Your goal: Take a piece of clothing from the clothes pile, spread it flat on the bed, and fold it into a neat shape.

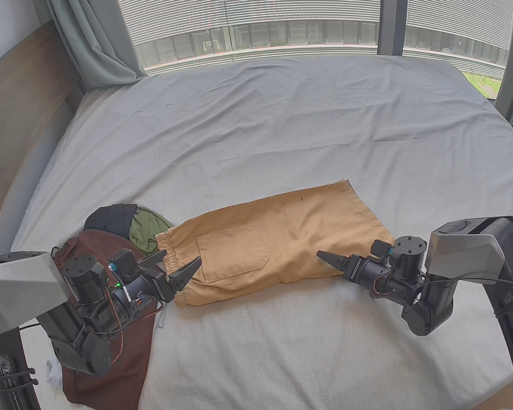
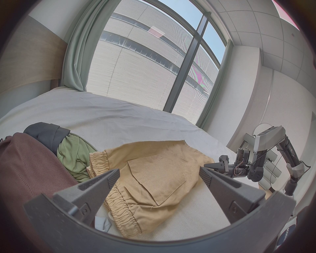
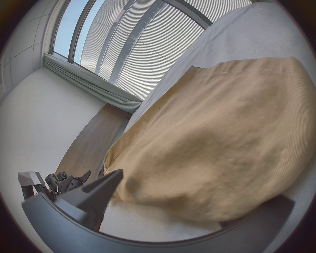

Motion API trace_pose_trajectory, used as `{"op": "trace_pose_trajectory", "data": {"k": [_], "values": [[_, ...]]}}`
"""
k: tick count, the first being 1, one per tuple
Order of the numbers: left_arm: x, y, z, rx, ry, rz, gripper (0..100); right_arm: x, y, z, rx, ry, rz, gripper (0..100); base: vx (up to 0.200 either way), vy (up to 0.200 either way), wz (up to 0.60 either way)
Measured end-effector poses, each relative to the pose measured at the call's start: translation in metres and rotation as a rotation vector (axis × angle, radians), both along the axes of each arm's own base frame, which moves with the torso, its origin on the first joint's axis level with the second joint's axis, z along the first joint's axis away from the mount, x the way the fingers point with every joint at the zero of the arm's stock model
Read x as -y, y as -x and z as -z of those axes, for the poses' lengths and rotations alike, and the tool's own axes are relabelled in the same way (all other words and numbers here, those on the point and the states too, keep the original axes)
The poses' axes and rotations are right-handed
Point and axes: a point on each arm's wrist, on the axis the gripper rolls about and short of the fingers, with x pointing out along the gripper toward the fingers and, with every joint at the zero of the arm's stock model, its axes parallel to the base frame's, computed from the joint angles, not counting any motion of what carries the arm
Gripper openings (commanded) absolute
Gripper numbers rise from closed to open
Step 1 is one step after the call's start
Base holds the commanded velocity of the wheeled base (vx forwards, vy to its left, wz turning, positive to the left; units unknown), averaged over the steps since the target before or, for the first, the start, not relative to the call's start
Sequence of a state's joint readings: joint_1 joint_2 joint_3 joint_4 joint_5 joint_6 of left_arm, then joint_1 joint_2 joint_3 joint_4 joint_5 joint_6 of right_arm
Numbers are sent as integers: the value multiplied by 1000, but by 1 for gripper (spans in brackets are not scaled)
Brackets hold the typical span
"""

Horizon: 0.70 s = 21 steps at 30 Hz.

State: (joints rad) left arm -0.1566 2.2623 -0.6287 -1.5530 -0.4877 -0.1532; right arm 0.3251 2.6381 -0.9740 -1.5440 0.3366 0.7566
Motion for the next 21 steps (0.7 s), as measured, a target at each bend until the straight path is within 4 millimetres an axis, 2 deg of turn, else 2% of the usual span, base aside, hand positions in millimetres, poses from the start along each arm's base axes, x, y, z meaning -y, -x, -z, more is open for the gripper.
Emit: {"op": "trace_pose_trajectory", "data": {"k": [15, 21], "values": [[1, 0, 3, -12, -1, 3, 100, 2, 2, 4, -15, 7, 3, 0, 0, 0, 0], [1, 0, 4, -12, -1, 3, 100, 5, 11, 6, -35, 39, 17, 0, 0, 0, 0]]}}
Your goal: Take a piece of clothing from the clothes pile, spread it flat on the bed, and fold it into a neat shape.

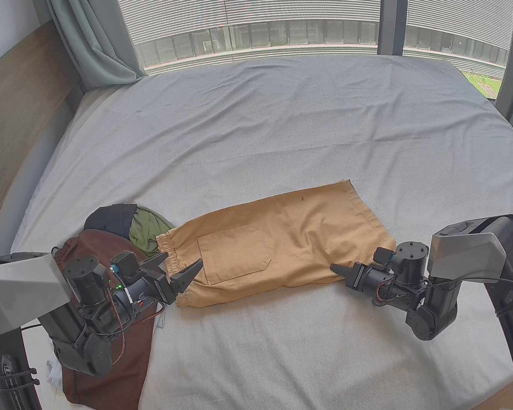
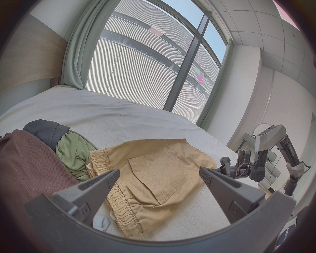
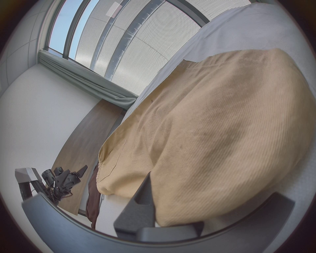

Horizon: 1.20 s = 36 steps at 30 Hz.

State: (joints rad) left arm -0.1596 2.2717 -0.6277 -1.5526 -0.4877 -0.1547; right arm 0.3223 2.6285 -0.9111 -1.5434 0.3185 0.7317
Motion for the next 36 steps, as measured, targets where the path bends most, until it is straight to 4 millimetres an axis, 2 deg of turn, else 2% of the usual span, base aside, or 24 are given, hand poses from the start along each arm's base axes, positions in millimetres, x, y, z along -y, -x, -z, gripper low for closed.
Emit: {"op": "trace_pose_trajectory", "data": {"k": [18, 29, 36], "values": [[0, 0, 4, -13, 0, -1, 100, 12, 31, -6, -13, 143, -23, 0, 0, 0, 0], [0, -1, 6, -20, 1, -1, 100, 24, 61, -13, -56, 227, -46, 0, 0, 0, 0], [-1, -1, 6, -21, 2, -2, 100, 29, 78, -10, -99, 271, -62, 0, 0, 0, 0]]}}
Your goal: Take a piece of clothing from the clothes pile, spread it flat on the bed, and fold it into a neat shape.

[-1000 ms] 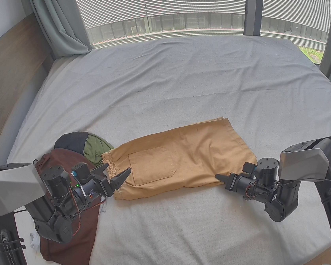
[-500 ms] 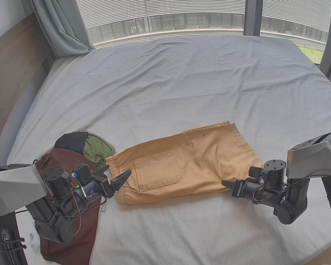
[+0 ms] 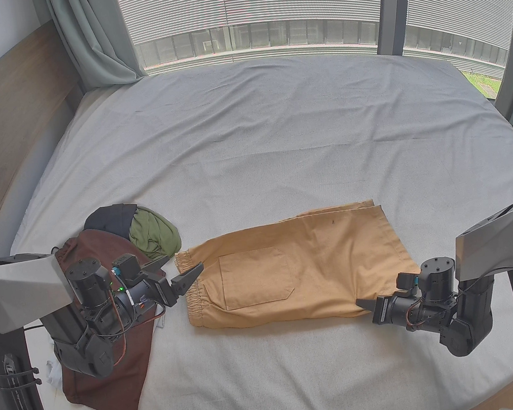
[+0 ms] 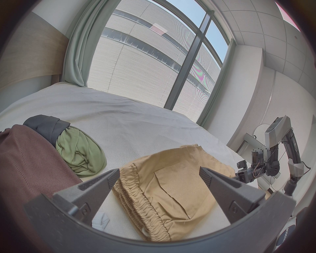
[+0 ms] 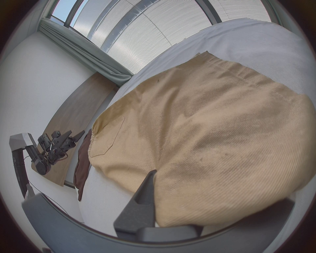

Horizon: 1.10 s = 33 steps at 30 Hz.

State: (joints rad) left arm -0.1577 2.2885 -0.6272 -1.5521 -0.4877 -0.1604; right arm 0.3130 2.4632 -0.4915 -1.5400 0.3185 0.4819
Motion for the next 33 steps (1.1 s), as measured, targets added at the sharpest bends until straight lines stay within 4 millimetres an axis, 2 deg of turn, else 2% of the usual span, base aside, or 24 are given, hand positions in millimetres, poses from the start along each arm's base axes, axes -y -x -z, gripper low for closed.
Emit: {"op": "trace_pose_trajectory", "data": {"k": [7, 21, 22, 33], "values": [[0, 0, 0, 1, 0, 0, 100, 4, 13, 4, -38, 36, -12, 0, 0, 0, 0], [0, 0, 0, 0, 0, 0, 100, 4, 14, 5, -40, 39, -14, 0, 0, 0, 0], [0, 0, 0, 0, 0, 0, 100, 4, 14, 5, -40, 39, -14, 100, 0, 0, 0], [0, -1, -1, 4, 2, 0, 100, 3, 17, 5, -44, 42, -25, 100, 0, 0, 0]]}}
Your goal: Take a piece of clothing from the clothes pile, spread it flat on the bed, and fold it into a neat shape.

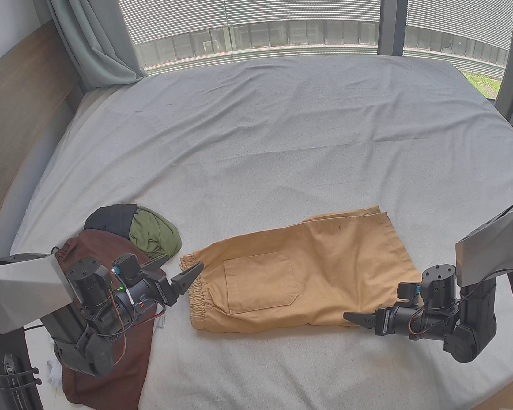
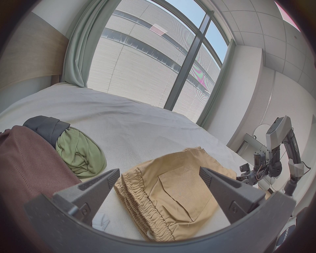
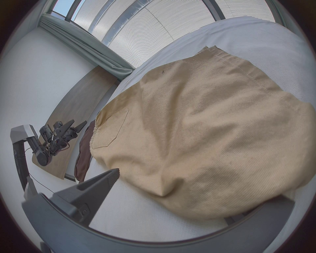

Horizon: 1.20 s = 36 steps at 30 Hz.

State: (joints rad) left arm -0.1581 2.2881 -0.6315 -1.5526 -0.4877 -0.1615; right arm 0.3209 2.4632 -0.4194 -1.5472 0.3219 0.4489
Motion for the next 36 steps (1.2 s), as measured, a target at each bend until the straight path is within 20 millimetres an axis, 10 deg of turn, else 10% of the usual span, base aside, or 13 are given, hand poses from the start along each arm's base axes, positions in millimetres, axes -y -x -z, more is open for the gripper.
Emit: {"op": "trace_pose_trajectory", "data": {"k": [19, 36], "values": [[-1, -4, -4, 22, 5, 0, 100, 6, 36, -10, -50, -11, -264, 100, 0, 0, 0], [-3, -5, -4, 24, 4, -3, 100, 9, 24, -44, 50, -97, -241, 100, 0, 0, 0]]}}
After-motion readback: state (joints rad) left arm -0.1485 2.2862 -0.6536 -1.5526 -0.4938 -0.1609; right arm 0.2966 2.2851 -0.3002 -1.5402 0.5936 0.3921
